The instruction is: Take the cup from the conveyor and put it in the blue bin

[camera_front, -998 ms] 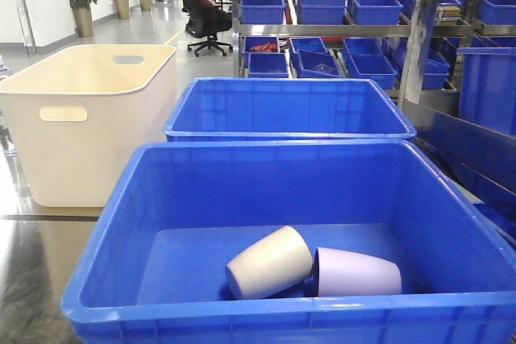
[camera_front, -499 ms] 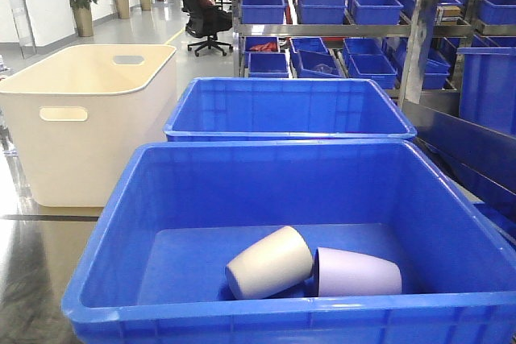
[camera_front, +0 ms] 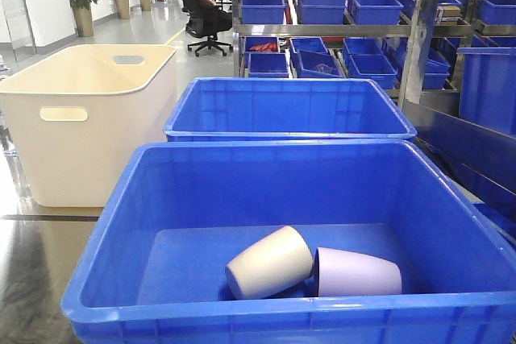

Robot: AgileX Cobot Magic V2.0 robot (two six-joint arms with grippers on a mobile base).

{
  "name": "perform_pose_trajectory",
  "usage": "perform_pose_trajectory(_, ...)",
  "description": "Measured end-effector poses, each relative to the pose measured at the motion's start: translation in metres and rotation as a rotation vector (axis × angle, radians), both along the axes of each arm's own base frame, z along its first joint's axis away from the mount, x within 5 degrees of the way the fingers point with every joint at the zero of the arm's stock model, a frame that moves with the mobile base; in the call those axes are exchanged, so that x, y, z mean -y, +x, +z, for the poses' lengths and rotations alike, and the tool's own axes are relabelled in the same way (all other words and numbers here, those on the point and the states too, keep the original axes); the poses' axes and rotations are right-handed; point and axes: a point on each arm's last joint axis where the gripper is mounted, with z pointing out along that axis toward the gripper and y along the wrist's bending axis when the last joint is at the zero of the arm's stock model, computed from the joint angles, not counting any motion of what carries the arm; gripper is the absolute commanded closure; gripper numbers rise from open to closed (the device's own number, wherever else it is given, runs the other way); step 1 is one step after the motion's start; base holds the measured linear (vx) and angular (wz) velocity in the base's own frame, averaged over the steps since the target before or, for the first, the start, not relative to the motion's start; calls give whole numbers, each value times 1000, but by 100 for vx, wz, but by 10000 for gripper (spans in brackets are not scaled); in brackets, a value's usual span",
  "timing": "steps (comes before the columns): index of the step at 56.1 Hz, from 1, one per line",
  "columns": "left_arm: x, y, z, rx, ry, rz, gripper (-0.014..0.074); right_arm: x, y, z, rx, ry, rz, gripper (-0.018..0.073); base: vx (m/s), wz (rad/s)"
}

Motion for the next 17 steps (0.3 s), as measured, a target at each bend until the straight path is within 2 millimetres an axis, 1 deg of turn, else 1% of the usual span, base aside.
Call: perform_pose_trajectory(17,0,0,0,0,0,0,603,0,0,0,-5,0,0,568,0,0)
